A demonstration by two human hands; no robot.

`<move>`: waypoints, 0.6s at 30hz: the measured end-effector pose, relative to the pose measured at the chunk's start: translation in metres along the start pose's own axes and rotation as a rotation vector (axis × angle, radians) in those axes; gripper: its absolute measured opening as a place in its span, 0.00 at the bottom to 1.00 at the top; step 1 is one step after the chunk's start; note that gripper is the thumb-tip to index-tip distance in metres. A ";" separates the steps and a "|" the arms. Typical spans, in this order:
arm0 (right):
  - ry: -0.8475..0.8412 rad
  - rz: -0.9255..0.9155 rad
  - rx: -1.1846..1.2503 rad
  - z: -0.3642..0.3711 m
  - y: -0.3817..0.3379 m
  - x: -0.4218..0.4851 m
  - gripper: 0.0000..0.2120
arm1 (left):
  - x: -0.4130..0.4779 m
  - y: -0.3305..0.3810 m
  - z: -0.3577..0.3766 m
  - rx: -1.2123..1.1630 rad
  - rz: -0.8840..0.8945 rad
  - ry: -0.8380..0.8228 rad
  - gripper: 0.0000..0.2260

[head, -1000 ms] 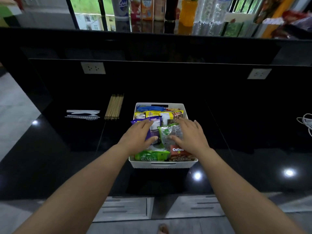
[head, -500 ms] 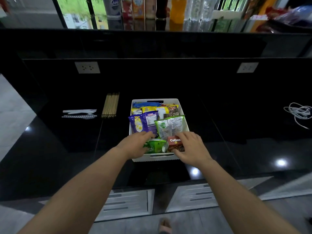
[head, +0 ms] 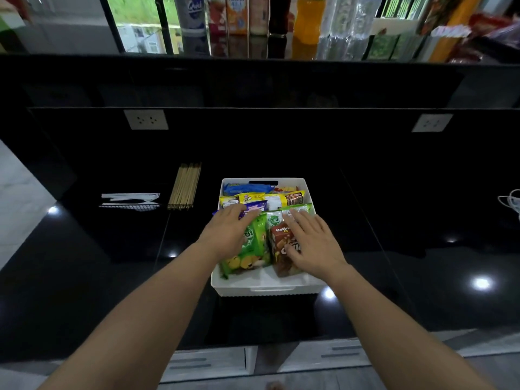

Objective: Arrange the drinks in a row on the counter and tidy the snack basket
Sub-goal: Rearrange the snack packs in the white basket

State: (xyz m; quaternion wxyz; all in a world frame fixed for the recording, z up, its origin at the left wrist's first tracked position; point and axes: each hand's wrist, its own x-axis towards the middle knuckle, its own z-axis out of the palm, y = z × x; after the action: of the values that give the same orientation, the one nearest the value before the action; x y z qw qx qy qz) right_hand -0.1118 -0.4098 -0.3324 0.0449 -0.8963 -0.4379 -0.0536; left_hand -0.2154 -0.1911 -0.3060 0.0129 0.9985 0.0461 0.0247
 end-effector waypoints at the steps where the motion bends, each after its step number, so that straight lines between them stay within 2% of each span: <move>1: -0.015 0.009 0.003 0.002 0.002 0.005 0.33 | 0.002 -0.001 0.003 0.039 0.009 -0.009 0.31; 5: -0.077 0.022 0.024 0.009 0.005 0.021 0.33 | 0.003 -0.004 0.021 0.075 -0.004 -0.082 0.29; 9: -0.099 0.045 0.031 0.014 0.005 0.028 0.34 | 0.005 -0.011 0.037 0.090 -0.007 -0.073 0.25; 18: -0.079 0.066 0.013 0.010 0.002 0.025 0.35 | 0.008 -0.018 0.045 0.158 0.042 -0.027 0.29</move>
State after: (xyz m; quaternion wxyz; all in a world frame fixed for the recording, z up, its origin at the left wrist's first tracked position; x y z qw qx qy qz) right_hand -0.0939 -0.3904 -0.3391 0.0349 -0.9114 -0.4097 -0.0137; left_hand -0.2071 -0.1740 -0.3514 -0.0660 0.9974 0.0269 0.0076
